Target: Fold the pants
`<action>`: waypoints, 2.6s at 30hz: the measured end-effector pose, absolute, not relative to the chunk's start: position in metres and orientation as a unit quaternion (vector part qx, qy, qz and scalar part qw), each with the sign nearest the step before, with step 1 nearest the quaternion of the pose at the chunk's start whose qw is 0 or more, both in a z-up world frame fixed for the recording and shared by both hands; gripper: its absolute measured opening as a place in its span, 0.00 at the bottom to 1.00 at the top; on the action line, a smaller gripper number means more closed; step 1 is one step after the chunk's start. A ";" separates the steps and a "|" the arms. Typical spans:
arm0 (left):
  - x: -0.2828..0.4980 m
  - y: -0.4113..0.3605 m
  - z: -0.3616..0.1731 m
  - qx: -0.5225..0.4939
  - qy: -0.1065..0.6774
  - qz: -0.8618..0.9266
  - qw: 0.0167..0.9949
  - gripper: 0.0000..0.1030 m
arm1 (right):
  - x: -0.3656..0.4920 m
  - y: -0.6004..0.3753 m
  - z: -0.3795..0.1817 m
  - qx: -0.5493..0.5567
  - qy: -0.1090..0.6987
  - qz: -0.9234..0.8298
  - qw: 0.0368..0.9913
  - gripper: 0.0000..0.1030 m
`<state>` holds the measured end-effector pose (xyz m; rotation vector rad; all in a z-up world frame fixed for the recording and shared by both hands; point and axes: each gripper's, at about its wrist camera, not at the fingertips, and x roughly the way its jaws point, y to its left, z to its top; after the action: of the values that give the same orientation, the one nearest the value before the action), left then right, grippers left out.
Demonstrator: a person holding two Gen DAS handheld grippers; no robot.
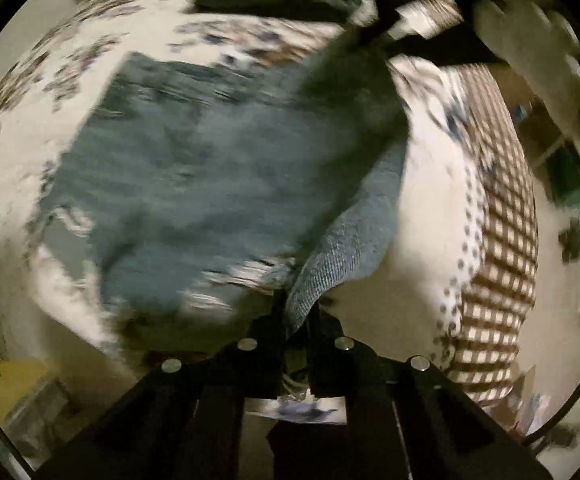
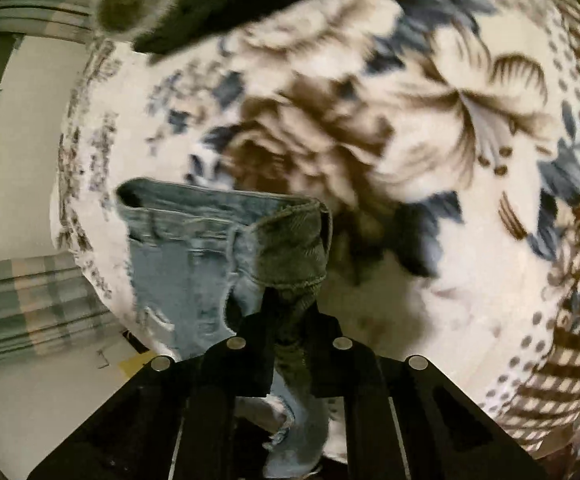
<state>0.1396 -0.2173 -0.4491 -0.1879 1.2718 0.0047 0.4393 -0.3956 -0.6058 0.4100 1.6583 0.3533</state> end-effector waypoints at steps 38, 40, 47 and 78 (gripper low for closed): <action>0.120 0.092 -0.510 -0.382 0.528 0.224 0.725 0.76 | 0.484 -0.035 -0.614 0.029 0.750 0.200 0.629 0.97; 0.111 0.078 -0.508 -0.394 0.528 0.235 0.715 0.76 | 0.477 -0.056 -0.602 0.029 0.742 0.215 0.634 0.99; 0.090 0.018 -0.541 -0.480 0.536 0.267 0.641 0.76 | 0.463 -0.143 -0.602 0.037 0.757 0.212 0.617 0.99; 0.073 -0.087 -0.606 -0.814 0.209 0.333 0.427 0.77 | 0.486 -0.191 -0.698 0.089 0.772 0.342 0.528 0.79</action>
<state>0.0730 -0.0866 -0.6064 -2.0341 0.5226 0.8329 0.4863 -0.1911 -0.6976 0.2124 1.8446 0.8160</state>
